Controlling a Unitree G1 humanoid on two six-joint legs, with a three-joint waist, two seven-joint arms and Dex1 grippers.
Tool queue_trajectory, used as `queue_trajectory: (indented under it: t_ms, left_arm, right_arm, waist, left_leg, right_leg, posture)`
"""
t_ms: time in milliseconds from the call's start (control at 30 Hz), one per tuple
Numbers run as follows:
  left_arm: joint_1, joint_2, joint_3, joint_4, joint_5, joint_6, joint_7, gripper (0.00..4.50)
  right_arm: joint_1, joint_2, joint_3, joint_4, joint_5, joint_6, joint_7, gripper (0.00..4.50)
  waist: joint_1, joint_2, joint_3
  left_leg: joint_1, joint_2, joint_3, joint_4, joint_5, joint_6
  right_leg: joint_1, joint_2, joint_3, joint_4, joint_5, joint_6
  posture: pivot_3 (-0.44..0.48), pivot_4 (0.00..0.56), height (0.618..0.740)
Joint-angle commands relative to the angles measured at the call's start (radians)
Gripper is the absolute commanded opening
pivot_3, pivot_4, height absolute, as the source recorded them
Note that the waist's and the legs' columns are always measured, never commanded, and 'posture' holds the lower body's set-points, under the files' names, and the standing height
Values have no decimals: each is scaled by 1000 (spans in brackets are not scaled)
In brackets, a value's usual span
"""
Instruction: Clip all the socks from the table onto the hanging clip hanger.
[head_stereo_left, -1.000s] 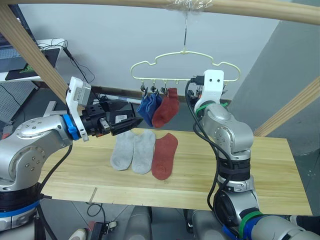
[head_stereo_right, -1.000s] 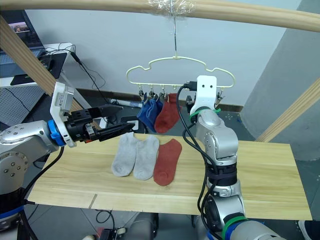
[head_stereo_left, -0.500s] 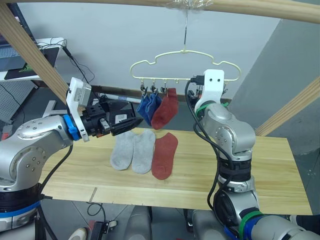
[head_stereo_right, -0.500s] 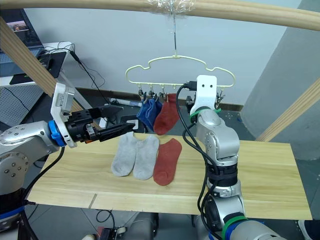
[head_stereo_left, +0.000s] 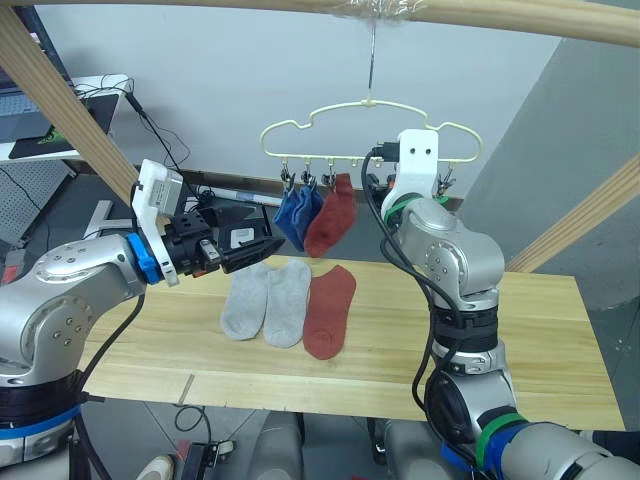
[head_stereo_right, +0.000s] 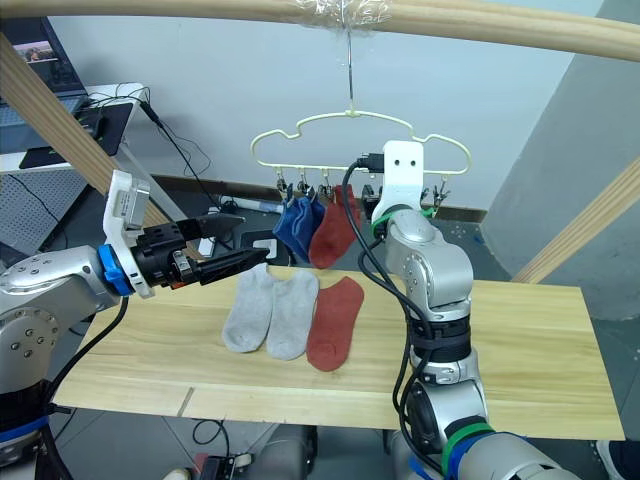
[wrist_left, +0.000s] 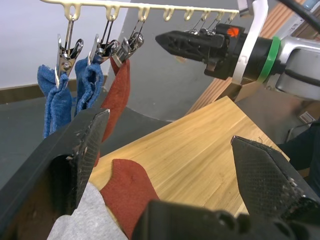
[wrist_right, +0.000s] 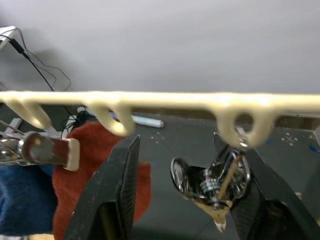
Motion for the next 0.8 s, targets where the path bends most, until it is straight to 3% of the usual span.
queue_trajectory:
  t_ms: [33, 600, 800]
  left_arm:
    - [0, -1, 36, -38, -9, -24, 8, 4500]
    - [6, 6, 34, -37, -7, -31, 13, 4500]
    - [9, 5, 32, -36, -4, -31, 14, 4500]
  right_arm:
    - [-41, 28, 7, -12, 10, -29, 6, 2415]
    - [-53, 24, 5, 7, 6, -56, -2, 2415]
    - [-54, 25, 5, 9, 2, -60, -8, 583]
  waist:
    - [0, 0, 0]
    - [0, 0, 0]
    - [0, 0, 0]
  left_leg:
    - [0, 0, 0, 0, 0, 0]
    - [0, 0, 0, 0, 0, 0]
    - [0, 0, 0, 0, 0, 0]
  right_leg:
    - [0, 0, 0, 0, 0, 0]
    - [0, 0, 0, 0, 0, 0]
    - [0, 0, 0, 0, 0, 0]
  posture:
    - [122, 273, 740]
    - [121, 272, 740]
    - [121, 271, 740]
